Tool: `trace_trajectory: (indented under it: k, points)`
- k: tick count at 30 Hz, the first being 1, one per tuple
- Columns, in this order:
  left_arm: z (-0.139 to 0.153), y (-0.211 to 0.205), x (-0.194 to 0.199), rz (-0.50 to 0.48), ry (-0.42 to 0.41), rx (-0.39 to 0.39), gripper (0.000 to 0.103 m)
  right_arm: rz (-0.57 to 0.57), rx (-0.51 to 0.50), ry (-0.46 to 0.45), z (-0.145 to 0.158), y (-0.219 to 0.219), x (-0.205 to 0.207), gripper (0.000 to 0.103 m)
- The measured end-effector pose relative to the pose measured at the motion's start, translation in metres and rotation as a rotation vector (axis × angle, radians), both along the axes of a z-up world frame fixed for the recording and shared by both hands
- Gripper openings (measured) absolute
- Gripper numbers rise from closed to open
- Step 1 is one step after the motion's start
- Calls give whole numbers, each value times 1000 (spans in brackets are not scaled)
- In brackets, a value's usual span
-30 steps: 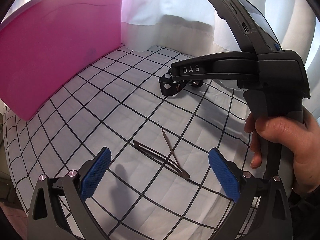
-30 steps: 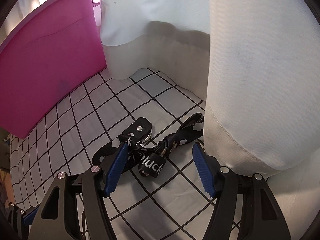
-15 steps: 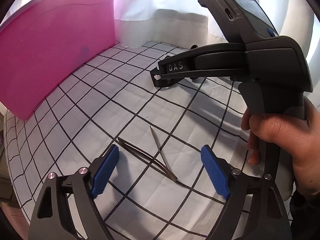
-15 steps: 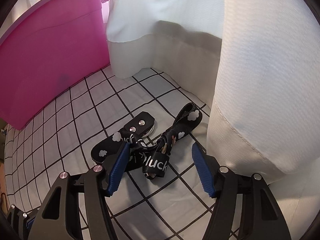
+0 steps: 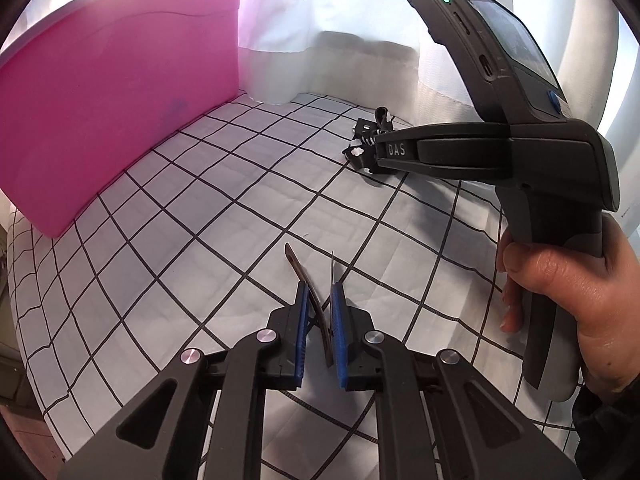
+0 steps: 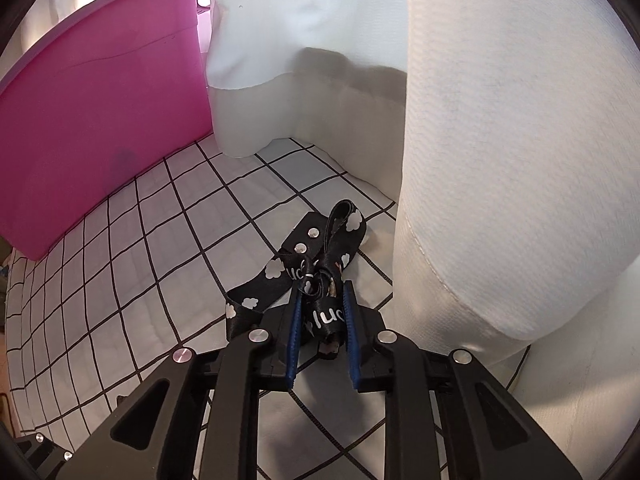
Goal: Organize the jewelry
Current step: 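Carry the brown clip with the left tool to the tub while the right tool carries the bow tie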
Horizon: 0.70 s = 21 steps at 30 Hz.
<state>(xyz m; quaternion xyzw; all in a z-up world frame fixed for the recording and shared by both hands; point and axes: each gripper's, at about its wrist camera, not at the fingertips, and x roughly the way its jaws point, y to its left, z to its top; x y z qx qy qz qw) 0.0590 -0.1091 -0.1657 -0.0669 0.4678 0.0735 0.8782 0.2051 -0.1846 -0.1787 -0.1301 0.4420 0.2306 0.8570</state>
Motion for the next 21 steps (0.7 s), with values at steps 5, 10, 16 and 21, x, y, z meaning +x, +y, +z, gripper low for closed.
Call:
trace_trajectory:
  k: [5,10,16,21]
  points:
    - [10,17,0,5,-22,1,12,-20,29,-8,6,-11,-15,19]
    - [25,27,-8,-6,-45,12,12,-40,46,-5,7,-11,-24,19]
    - [46,48,-16,-31,-83,29,12,-68,75,-32,20,-9,-50,18]
    - [68,65,-25,-61,-115,34,12,-104,101,-46,32,0,-67,18]
